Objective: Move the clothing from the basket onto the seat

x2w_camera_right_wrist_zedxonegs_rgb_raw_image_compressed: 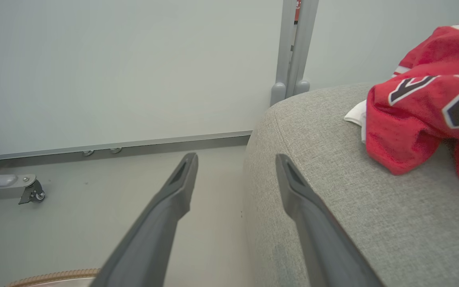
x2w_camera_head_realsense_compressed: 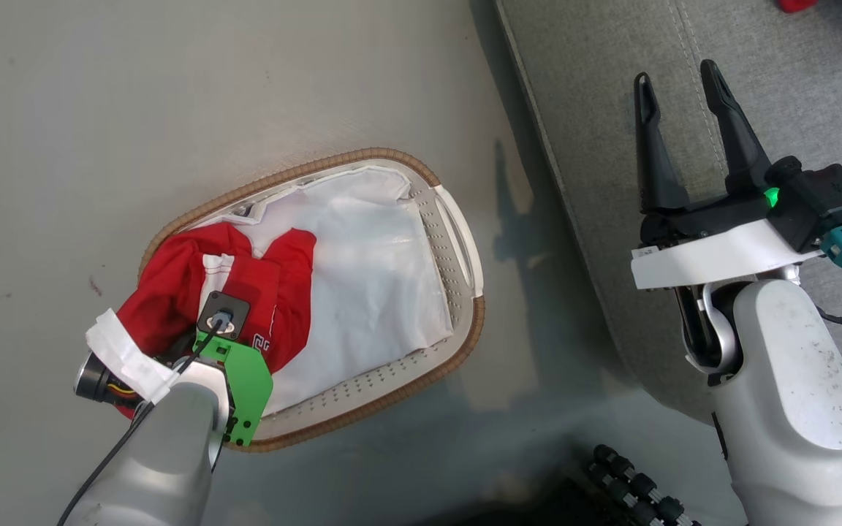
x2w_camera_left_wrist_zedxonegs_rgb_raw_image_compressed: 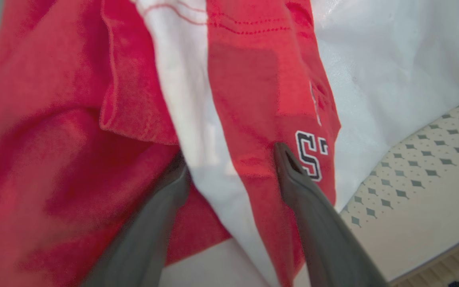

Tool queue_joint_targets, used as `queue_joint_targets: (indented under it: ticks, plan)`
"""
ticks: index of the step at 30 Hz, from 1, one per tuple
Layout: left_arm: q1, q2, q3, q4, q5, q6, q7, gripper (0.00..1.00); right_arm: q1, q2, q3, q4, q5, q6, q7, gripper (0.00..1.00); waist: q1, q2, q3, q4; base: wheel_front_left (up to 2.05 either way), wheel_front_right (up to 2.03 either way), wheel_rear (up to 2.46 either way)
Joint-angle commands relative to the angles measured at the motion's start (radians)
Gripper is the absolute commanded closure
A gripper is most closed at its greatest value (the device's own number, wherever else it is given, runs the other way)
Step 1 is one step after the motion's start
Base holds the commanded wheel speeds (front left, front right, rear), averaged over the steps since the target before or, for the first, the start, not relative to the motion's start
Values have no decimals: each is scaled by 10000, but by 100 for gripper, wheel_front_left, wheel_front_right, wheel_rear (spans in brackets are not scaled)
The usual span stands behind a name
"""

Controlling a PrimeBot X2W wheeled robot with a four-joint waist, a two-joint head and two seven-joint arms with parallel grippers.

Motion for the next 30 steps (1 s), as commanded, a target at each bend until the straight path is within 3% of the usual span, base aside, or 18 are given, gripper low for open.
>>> queue_joint_targets:
  ticks: [1,4,5,6,8,9,20,30]
  plan:
    - [-184,31,-8,72,-137,-48,55,0,-131,-23,44,-36,83,-14,-20,0,-1,15,154,-73,0,0,0]
    - [-241,-23,-62,176,-172,-112,61,0,-154,-24,111,-39,117,-14,-20,0,-1,15,227,-74,0,0,0]
    - [-249,-39,-79,204,-195,-136,49,15,-169,-24,133,-38,116,-14,-20,0,-1,15,249,-71,0,0,0]
    - [-251,-54,-101,218,-209,-154,15,47,-182,-24,148,-36,117,-14,-20,0,-1,15,263,-66,0,0,0]
    - [-268,-91,-112,212,-253,-215,-117,90,-214,-24,170,-20,112,-14,-18,0,-1,15,279,-50,0,0,0]
    - [-273,-120,-121,204,-255,-251,-193,100,-217,-26,170,-5,99,-14,-20,0,-1,15,271,-35,0,0,0]
    - [12,-294,-261,-81,-525,-645,-1525,100,72,-26,141,373,-116,-14,-18,0,-1,15,-501,291,0,0,0]
    - [576,-513,-696,-972,-694,-969,-2528,100,799,-27,-30,867,-565,-14,-20,0,-1,15,-2280,832,0,0,0]
